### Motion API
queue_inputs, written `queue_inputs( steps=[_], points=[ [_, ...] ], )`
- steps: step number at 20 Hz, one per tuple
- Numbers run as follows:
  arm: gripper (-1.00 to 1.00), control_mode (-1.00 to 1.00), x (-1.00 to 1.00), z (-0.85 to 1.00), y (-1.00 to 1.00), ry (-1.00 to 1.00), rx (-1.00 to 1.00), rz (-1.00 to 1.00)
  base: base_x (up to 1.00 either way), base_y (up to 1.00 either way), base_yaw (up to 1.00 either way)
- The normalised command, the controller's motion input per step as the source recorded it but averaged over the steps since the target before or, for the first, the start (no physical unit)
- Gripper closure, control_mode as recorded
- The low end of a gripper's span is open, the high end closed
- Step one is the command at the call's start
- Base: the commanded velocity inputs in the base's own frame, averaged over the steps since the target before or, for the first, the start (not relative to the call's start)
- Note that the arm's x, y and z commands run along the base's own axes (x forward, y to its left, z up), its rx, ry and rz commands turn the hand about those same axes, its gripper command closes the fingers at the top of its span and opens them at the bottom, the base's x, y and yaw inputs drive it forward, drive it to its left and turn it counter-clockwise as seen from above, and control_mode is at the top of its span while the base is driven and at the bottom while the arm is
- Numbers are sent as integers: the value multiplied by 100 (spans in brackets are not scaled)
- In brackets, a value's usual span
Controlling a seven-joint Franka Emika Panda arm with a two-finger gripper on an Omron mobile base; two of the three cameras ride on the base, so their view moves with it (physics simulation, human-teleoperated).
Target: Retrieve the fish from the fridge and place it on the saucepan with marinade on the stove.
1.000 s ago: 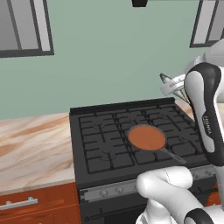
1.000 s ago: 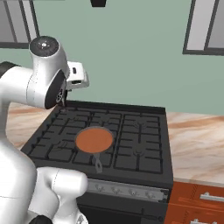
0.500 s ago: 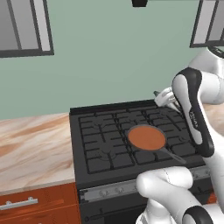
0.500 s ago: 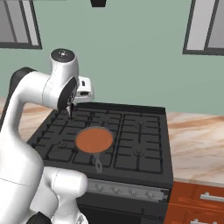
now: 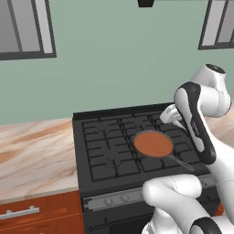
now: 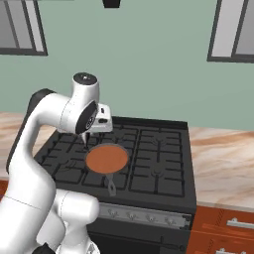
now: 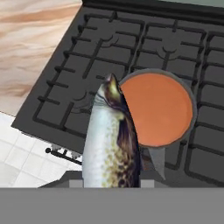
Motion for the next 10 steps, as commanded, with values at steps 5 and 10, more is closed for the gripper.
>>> queue_inputs(
  steps=[5, 10],
  points=[
    [100, -100, 25, -37, -20, 24, 0, -2, 0, 0, 0],
    [100, -100, 43, -35, -32, 22, 0, 0, 0, 0, 0]
  ],
)
